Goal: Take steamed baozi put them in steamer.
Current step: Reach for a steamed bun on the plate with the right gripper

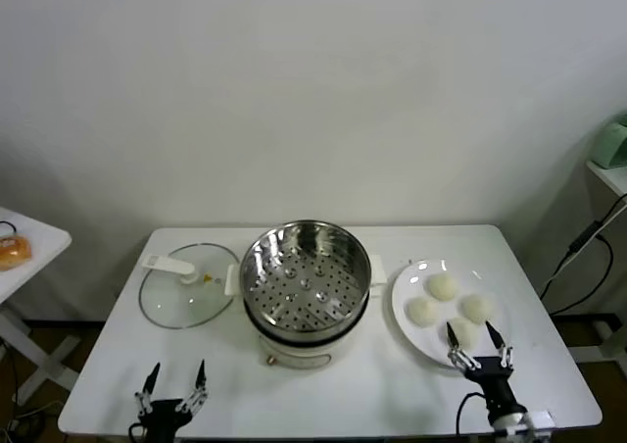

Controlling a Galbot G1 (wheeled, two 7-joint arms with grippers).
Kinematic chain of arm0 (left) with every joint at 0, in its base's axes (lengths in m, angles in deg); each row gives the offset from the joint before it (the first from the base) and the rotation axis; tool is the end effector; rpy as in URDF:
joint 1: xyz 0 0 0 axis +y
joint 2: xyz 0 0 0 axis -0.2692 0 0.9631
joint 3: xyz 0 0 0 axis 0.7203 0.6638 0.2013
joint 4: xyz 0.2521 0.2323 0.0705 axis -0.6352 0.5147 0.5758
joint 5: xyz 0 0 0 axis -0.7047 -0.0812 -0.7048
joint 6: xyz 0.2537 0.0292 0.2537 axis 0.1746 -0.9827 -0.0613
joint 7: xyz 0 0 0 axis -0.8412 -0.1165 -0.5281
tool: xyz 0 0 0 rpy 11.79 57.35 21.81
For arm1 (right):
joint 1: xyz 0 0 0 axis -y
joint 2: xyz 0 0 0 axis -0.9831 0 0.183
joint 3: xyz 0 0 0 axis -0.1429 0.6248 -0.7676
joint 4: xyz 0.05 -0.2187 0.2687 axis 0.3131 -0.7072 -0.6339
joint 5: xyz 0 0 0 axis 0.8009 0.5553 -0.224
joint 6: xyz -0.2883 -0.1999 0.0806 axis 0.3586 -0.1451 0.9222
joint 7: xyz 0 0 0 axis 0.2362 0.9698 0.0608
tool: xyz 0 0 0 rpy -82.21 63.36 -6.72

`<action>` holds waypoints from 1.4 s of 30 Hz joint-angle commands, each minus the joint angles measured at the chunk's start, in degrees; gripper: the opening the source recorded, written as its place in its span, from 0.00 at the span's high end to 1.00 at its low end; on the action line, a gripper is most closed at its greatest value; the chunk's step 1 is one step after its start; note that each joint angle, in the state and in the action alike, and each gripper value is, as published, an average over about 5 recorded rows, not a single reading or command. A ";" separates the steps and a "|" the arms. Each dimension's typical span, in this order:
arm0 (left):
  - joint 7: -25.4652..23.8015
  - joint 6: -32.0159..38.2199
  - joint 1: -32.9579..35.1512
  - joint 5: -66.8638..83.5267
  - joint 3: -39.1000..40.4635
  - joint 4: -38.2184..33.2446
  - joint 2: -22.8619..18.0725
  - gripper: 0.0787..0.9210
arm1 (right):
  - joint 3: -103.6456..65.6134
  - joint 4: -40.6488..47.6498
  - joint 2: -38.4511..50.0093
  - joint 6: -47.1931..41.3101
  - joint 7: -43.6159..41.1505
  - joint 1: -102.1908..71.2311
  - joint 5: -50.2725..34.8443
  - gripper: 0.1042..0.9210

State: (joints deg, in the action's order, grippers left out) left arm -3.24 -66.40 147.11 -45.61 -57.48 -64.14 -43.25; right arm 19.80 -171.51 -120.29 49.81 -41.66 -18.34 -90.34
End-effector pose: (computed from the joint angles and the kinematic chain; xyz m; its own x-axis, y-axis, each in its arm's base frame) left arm 0.0960 0.0579 -0.3946 -0.9779 -0.0774 0.1945 -0.0743 0.9970 0.0229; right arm 0.1934 -0.1212 -0.3650 -0.9890 -0.0221 0.1465 -0.0208 0.9997 0.0106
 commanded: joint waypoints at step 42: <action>-0.40 2.96 0.39 -3.47 -0.14 0.95 1.33 0.12 | 97.78 45.18 29.79 -14.54 -67.41 105.17 16.16 0.12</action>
State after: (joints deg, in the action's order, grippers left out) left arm -3.55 -63.51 147.37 -48.62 -57.47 -63.23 -41.86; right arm 99.53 -138.74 -84.54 31.88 -98.91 73.43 -72.19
